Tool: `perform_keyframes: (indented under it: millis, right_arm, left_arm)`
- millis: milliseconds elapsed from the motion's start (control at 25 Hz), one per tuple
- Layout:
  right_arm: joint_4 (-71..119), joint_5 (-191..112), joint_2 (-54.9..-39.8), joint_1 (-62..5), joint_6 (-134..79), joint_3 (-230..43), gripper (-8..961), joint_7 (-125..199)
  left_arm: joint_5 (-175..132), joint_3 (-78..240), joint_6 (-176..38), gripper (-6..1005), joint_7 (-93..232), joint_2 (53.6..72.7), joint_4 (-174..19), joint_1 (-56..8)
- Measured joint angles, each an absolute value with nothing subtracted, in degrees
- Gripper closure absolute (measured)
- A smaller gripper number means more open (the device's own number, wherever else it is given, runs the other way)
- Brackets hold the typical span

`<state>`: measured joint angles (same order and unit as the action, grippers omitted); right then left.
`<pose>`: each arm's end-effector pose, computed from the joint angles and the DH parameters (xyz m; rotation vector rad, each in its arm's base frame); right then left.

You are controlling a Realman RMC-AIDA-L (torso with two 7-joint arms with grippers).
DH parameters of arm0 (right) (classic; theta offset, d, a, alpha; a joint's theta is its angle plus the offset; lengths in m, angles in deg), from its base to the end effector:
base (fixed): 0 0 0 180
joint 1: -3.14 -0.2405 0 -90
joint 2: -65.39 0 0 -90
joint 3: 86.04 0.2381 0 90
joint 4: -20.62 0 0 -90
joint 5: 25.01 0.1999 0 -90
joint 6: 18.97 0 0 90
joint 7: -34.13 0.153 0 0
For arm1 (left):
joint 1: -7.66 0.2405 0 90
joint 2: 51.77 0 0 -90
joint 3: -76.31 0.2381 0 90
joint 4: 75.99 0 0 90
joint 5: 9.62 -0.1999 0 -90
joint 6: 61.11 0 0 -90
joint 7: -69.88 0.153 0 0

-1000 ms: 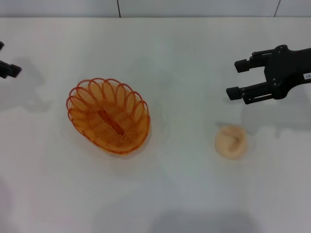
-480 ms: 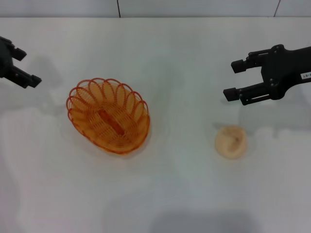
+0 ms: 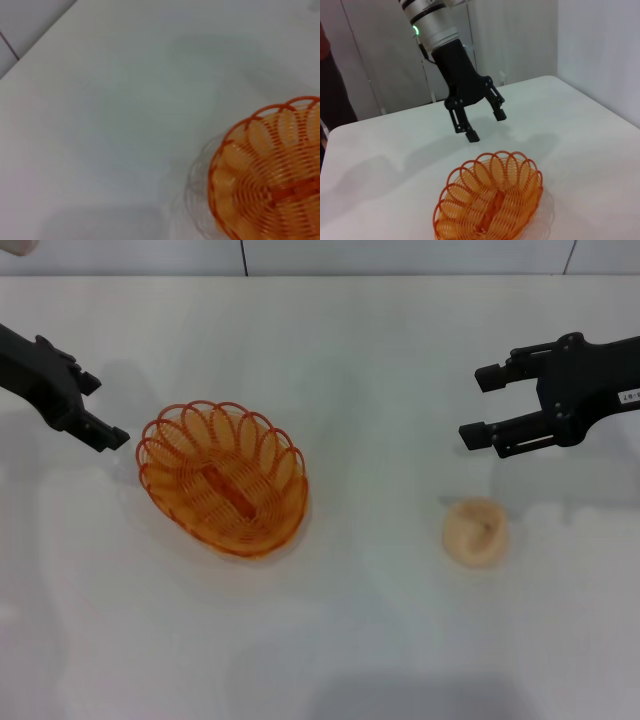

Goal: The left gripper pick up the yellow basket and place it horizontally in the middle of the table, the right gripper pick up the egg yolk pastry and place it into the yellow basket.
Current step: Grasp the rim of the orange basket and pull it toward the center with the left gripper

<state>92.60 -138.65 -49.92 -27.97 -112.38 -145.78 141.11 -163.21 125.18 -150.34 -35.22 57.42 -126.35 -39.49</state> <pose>0.1518 0.3379 0.0534 -2.8871 0.3625 0.3392 -0.2316 0.3909 0.0791 -2.7301 -0.5733 0.4887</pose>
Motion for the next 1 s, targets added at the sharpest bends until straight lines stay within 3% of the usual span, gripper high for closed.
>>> perform_keyframes:
  millis: [1000]
  right_arm:
    - [92.7,-138.7,-49.83,-28.3,-112.5,-146.1,185,141.4]
  left_arm:
    - [-162.7,126.0,-138.5,120,-34.3,62.57,-122.4,-39.4]
